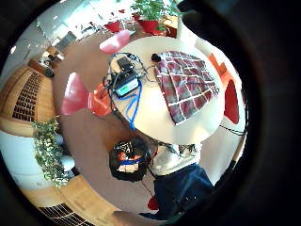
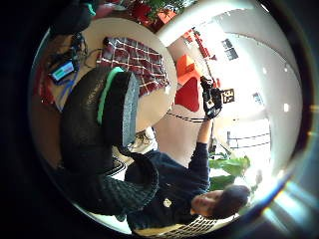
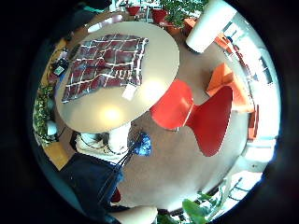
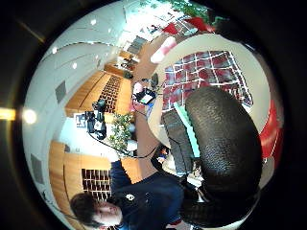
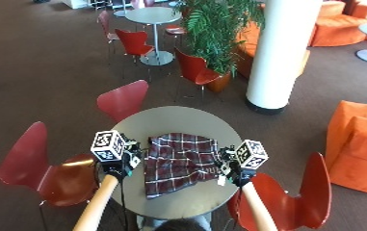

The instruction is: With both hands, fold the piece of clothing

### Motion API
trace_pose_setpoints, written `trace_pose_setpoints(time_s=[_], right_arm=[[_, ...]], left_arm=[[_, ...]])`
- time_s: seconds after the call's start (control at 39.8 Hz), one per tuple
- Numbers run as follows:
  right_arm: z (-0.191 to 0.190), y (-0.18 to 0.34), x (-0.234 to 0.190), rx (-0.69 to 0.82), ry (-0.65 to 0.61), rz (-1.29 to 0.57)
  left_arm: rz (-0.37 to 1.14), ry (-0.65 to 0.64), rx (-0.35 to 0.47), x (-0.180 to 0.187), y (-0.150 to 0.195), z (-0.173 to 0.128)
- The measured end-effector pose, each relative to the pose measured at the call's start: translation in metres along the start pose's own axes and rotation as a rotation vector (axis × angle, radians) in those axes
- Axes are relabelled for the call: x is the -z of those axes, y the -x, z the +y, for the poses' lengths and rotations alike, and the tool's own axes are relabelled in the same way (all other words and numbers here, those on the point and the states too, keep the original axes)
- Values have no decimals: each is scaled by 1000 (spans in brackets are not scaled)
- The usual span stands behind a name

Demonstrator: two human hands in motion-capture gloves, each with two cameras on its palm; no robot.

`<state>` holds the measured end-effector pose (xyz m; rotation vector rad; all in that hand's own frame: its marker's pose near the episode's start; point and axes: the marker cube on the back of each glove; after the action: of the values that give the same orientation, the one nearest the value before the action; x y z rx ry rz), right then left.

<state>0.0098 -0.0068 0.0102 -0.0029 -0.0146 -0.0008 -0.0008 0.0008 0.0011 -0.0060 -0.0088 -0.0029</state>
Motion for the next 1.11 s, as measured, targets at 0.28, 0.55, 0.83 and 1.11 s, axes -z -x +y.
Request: trace_pose_setpoints(time_s=[0.28, 0.55, 0.83, 1.11], right_arm=[[-7, -12, -10, 9, 54, -17], [-36, -14, 3, 14, 205, 95], [-89, -25, -14, -21, 415, 242], [-94, -30, -67, -97, 615, 329]], left_arm=[[-15, 44, -10, -17, 7, -1], [-29, 62, -22, -29, 15, -27], [-50, 134, -44, -65, 6, -74], [35, 456, -8, -185, -18, -70]])
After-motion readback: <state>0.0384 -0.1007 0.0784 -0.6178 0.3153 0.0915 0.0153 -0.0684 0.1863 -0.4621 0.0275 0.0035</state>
